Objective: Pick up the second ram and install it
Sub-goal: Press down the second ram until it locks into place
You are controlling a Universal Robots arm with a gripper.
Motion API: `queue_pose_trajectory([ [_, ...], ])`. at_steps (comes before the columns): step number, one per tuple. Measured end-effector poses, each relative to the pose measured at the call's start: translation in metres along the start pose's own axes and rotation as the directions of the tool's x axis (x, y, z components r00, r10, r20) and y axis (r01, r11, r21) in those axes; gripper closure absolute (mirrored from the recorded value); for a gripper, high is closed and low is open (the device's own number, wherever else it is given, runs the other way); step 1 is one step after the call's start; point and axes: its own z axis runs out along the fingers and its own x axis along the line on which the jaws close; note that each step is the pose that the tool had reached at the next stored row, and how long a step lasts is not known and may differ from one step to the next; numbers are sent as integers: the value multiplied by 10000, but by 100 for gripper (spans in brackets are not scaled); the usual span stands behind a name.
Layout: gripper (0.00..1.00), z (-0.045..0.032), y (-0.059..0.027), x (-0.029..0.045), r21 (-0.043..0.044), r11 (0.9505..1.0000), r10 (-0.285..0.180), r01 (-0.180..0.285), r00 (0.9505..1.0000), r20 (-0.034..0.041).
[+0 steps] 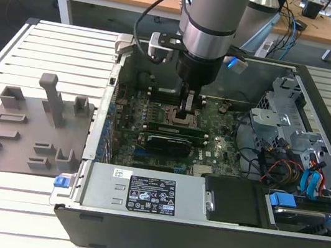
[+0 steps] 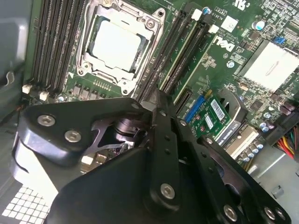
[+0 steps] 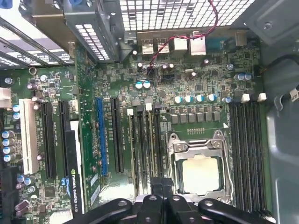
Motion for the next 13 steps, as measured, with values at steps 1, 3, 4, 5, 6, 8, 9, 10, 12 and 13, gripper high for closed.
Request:
queue_pose_trajectory([
  [1, 90, 24, -78, -6, -4, 10000, 2, -2, 10000, -1],
  [3, 90, 84, -258, -18, -45, 10000, 1, -1, 10000, -2],
  [4, 90, 100, -299, -21, -54, 10000, 2, -2, 10000, -4],
  [5, 90, 118, -346, -24, -62, 10000, 4, -4, 10000, -4],
  [6, 90, 147, -415, -29, -69, 10000, 2, -2, 10000, -5],
  [8, 90, 206, -494, -33, -73, 10000, 2, -2, 10000, -6],
  [9, 90, 234, -523, -34, -75, 10000, 3, -4, 10000, -5],
  [10, 90, 272, -579, -38, -76, 10000, 2, -2, 10000, -7],
  [12, 90, 283, -601, -36, -72, 10000, 5, -6, 10000, -88],
  [13, 90, 306, -602, -35, -71, 10000, 4, -5, 10000, -86],
])
